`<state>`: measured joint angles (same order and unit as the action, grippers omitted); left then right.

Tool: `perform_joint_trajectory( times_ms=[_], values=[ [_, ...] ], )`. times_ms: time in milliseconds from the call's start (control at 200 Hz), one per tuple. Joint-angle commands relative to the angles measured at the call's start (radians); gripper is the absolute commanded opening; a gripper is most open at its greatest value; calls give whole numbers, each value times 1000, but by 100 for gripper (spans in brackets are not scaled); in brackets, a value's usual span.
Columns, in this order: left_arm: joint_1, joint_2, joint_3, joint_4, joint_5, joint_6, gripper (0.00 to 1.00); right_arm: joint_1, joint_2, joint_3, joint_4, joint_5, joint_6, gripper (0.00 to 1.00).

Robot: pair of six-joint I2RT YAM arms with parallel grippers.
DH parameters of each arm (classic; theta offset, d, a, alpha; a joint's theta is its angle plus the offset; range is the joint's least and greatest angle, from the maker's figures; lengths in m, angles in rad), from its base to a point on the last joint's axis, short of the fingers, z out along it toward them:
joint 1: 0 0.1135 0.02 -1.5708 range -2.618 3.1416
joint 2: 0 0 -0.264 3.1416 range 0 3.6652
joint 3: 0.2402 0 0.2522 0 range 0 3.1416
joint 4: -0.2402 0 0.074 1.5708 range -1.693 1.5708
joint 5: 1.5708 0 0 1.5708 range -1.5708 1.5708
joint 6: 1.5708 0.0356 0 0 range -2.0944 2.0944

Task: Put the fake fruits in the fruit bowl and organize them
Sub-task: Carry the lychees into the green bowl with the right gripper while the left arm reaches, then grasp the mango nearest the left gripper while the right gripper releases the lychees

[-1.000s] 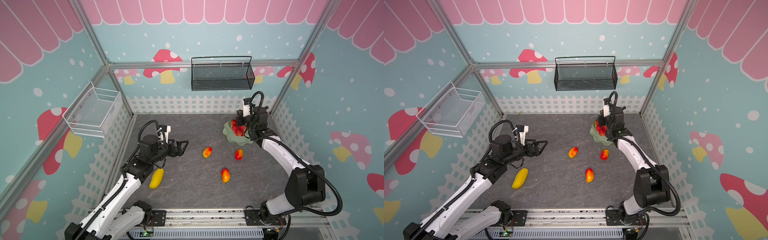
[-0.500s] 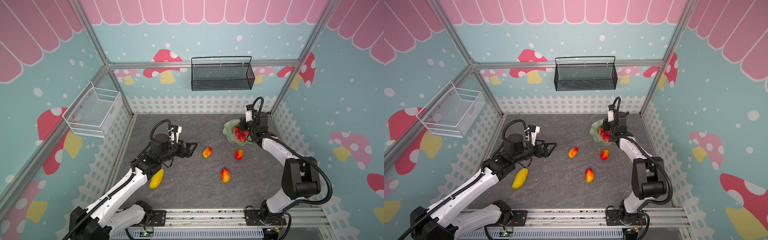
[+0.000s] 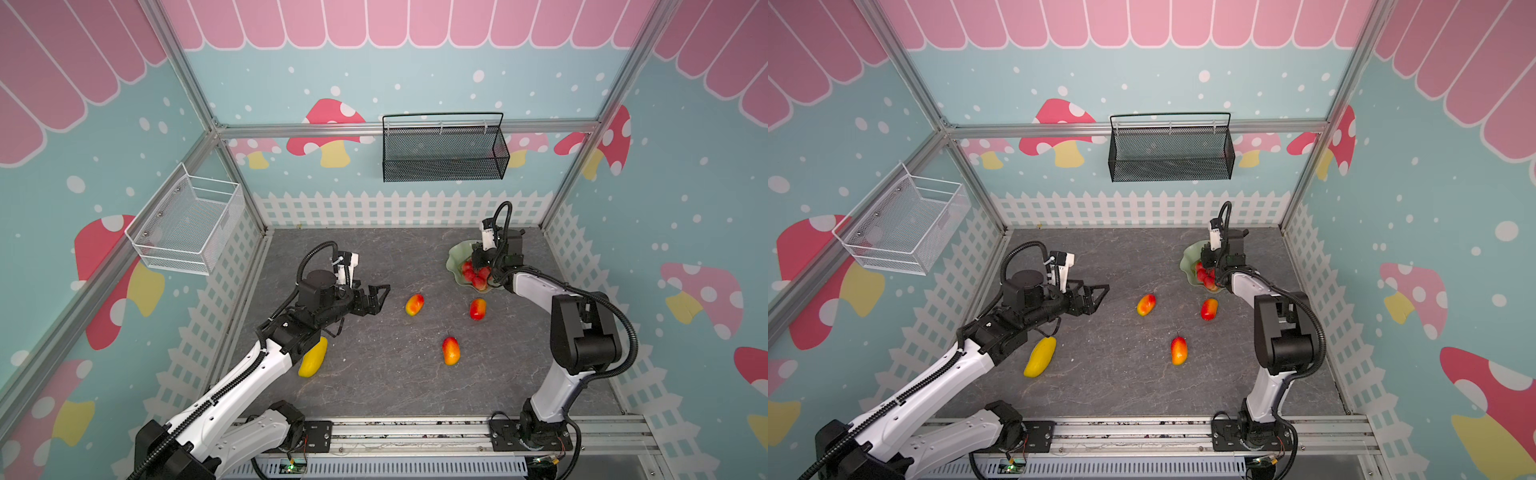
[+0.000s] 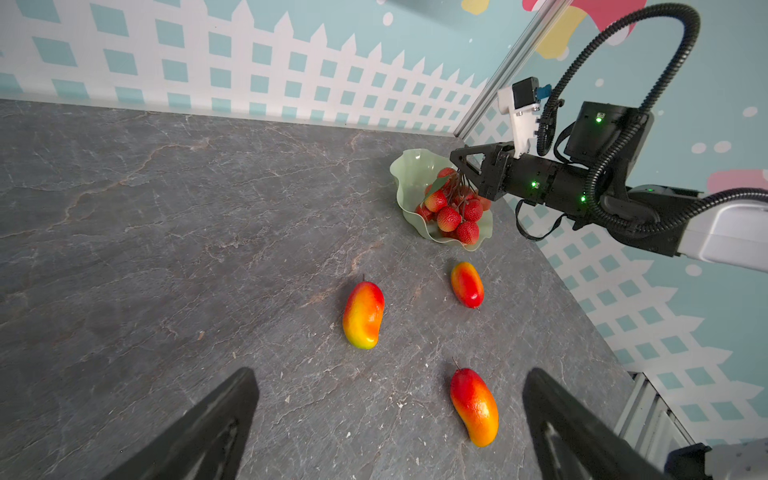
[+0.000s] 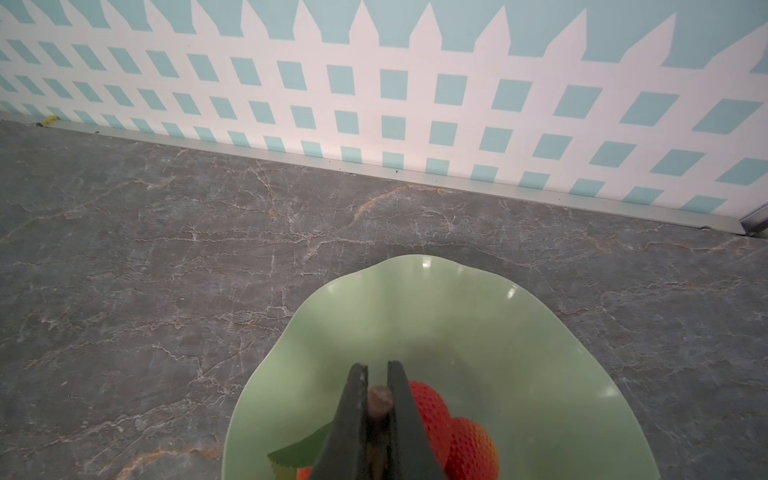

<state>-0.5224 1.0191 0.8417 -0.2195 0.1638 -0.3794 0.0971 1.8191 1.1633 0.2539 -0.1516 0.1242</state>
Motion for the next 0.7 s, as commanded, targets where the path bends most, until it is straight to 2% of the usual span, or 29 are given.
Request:
perform_joint_trajectory(
  times_ms=[0,80,185,300,380,415,460,520,695],
  values=[
    [-12,-11,-24,-38,-43,-6,99,-7,13,78,23,-23,-30,23],
    [-17,-4,-23,-63,-67,-3,99,-7,-11,92,22,-38,-31,41],
    [-22,6,-24,-84,-93,2,99,-7,-49,95,22,-45,-29,56],
    [-28,29,-30,-77,-104,7,99,-6,-109,82,5,-83,-13,64],
    [-46,99,-22,-46,-100,14,99,-5,-186,46,-32,-123,20,67],
    [-62,148,-10,-36,-98,21,99,-3,-234,3,-37,-149,43,68],
    [-86,221,17,-29,-105,31,99,2,-305,-75,-28,-176,73,77],
    [-123,322,63,-19,-134,44,99,24,-404,-198,-16,-185,114,83],
    [-175,580,205,31,-158,67,99,76,-637,-518,-55,-215,230,87]
  ],
)
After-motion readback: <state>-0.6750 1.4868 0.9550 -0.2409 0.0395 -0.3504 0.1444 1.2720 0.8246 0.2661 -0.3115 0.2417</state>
